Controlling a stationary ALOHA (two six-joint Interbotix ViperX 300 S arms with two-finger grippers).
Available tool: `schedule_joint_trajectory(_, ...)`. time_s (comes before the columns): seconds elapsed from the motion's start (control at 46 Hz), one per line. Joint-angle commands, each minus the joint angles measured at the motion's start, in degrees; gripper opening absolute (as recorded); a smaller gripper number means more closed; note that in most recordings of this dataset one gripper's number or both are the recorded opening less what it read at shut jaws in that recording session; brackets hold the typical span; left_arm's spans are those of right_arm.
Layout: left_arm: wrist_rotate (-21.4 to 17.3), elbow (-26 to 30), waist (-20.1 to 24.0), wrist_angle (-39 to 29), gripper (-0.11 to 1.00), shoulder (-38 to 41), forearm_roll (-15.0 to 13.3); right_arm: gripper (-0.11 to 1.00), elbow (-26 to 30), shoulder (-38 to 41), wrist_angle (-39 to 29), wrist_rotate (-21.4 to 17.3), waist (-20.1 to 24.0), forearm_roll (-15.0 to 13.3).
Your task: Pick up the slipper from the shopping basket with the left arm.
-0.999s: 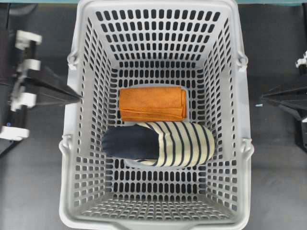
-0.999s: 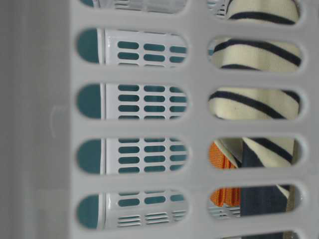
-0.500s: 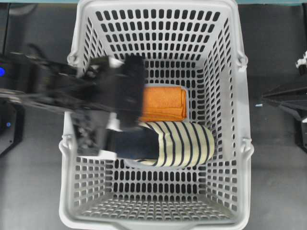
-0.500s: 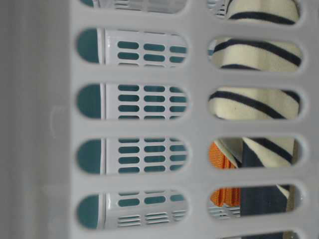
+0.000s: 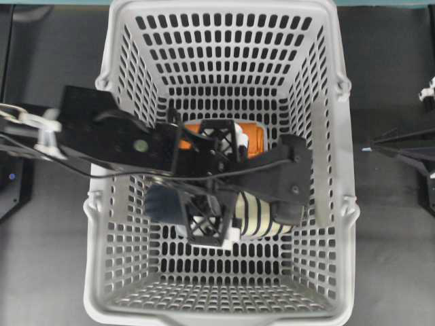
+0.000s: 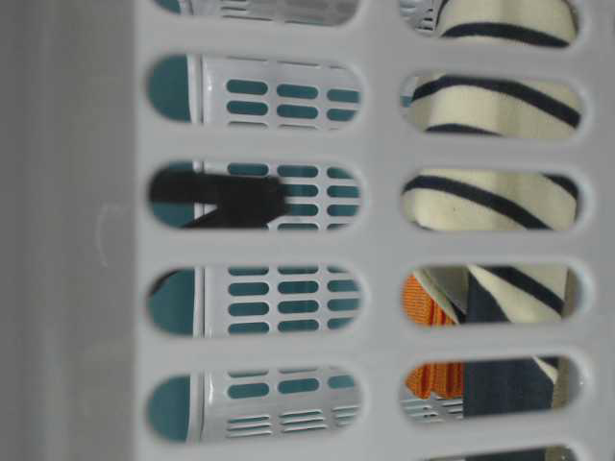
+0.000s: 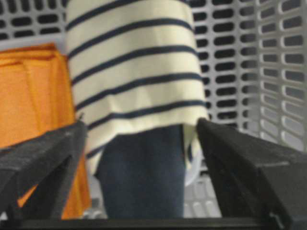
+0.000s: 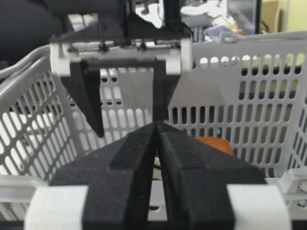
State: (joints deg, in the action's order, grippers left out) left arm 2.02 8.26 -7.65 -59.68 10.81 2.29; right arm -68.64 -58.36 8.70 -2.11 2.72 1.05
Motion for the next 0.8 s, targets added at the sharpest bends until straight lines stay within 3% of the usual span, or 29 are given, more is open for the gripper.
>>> schedule_joint_trajectory(0.0,0.26,0.88,-0.18,0.26,0.91,1.14,0.26,0.00,0.35,0.26,0.35,-0.09,0.53,0.26)
schedule_joint_trajectory(0.326,2.37,-0.44,-0.18,4.75,0.91,5.54,0.26,0.00,-0.18,0.26,0.26,-0.09,0.53,0.26)
schedule_joint_trajectory(0.543,2.72,-5.10,-0.18,8.53,0.91,5.71,0.26,0.00,-0.26,0.18,0.26,-0.18,0.53,0.26)
schedule_joint_trajectory(0.782,2.55,-7.12,0.09,11.87,0.91,5.71,0.26,0.00,-1.14,0.18,0.26,-2.81,0.53,0.26)
